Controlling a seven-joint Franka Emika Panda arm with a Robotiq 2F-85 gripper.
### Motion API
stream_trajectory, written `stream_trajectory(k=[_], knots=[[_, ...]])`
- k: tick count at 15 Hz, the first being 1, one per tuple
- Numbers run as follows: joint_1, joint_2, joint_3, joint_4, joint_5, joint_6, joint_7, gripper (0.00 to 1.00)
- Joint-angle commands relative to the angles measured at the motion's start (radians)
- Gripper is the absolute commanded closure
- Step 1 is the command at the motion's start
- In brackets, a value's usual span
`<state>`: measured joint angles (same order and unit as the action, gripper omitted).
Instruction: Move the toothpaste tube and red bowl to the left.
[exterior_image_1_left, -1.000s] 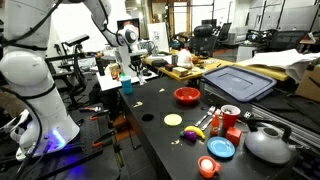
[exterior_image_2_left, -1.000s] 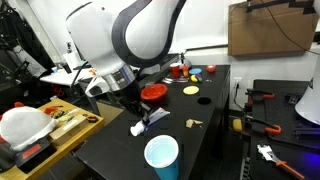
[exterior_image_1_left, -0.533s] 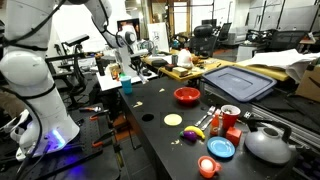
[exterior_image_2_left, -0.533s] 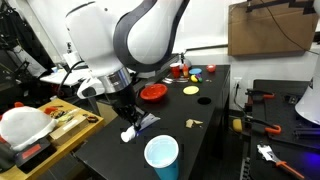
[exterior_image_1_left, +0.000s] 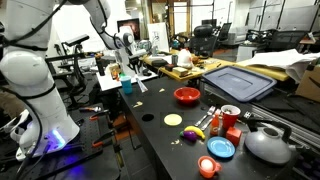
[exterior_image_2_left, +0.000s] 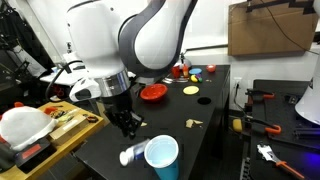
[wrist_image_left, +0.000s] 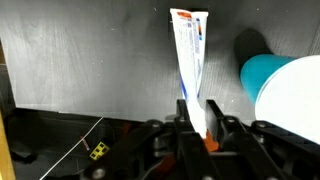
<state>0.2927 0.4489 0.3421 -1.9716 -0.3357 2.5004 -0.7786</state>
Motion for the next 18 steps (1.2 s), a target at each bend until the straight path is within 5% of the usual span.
stream_trajectory(k=[1,7,18], knots=[[-0.008,-0.037,0.005,-0.039,0.004,0.049,-0.019,0.43],[-0.046,-0.059,-0.008,-0.021,0.054,0.021,0.007,0.01],[-0.103,-0.107,-0.119,0.030,0.101,-0.089,0.236,0.00]])
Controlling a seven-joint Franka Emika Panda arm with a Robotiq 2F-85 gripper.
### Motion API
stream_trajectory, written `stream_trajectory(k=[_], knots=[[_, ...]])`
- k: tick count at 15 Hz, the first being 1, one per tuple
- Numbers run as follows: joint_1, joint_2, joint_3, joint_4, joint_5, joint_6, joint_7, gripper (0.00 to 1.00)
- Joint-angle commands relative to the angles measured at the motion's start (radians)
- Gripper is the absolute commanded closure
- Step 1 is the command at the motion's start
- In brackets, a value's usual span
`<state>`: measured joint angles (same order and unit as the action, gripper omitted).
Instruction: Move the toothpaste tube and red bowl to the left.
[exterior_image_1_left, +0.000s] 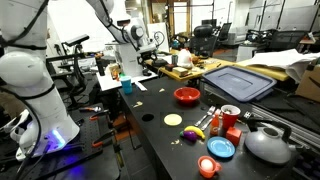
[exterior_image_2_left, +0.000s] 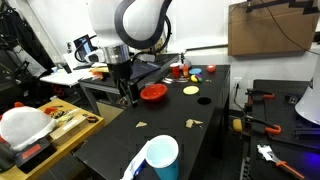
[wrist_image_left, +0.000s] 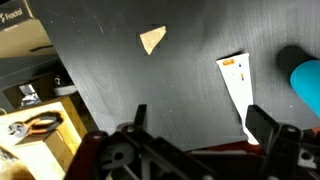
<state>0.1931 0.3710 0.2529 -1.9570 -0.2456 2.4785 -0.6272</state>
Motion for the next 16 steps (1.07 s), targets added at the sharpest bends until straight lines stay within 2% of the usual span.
stream_trajectory(k=[1,6,10,13,16], knots=[[-0.013,-0.028,-0.040,0.025,0.015,-0.084,0.109,0.00],[-0.082,-0.009,-0.111,0.065,0.036,-0.137,0.208,0.00],[-0.153,0.020,-0.163,0.084,0.072,-0.150,0.224,0.00],[-0.202,0.053,-0.173,0.103,0.118,-0.159,0.201,0.00],[-0.219,0.088,-0.167,0.111,0.131,-0.142,0.194,0.00]])
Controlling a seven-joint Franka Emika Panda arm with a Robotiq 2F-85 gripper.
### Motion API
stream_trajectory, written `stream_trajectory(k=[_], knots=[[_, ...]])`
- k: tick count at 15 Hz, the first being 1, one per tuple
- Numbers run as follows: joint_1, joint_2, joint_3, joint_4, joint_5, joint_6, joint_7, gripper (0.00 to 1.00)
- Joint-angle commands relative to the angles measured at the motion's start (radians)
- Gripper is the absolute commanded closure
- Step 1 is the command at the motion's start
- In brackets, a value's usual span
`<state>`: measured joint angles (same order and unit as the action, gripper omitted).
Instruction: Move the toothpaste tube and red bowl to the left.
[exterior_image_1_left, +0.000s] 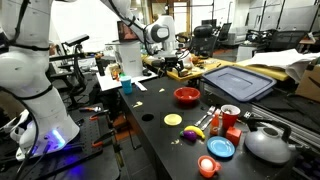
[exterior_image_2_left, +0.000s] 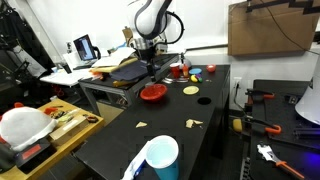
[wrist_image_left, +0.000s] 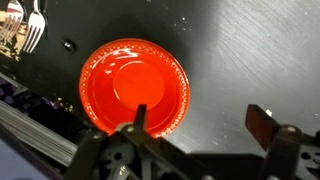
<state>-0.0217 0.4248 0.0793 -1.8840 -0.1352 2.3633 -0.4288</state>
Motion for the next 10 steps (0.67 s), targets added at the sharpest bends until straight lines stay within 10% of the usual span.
stream_trajectory(k=[1,10], knots=[[-0.003,0.047,0.007,0.043,0.017,-0.024,-0.002,0.00],[0.037,0.195,-0.006,0.137,-0.021,-0.016,0.048,0.00]])
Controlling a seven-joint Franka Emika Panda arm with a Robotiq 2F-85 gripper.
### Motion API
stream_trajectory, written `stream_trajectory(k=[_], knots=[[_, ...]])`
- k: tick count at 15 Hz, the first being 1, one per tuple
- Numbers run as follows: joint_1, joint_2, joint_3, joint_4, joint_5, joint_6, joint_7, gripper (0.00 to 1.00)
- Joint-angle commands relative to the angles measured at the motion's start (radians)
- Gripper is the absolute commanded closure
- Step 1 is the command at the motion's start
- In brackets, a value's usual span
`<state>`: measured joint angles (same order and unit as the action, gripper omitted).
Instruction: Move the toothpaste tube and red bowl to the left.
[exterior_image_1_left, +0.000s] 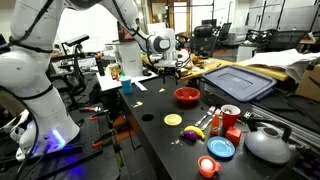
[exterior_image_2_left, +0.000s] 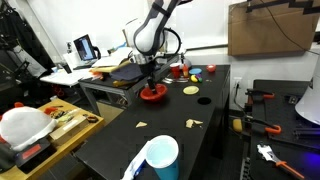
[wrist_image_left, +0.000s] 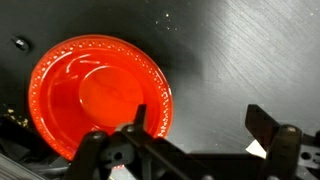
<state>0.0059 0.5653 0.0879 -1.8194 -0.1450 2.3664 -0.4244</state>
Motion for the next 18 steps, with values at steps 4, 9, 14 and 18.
stream_trajectory(k=[4,9,14,18], knots=[[-0.020,0.126,-0.009,0.155,0.020,-0.054,0.028,0.00],[-0.048,0.191,-0.001,0.222,0.033,-0.083,0.016,0.00],[-0.073,0.218,0.030,0.266,0.088,-0.141,-0.001,0.00],[-0.079,0.218,0.061,0.292,0.144,-0.194,-0.007,0.00]])
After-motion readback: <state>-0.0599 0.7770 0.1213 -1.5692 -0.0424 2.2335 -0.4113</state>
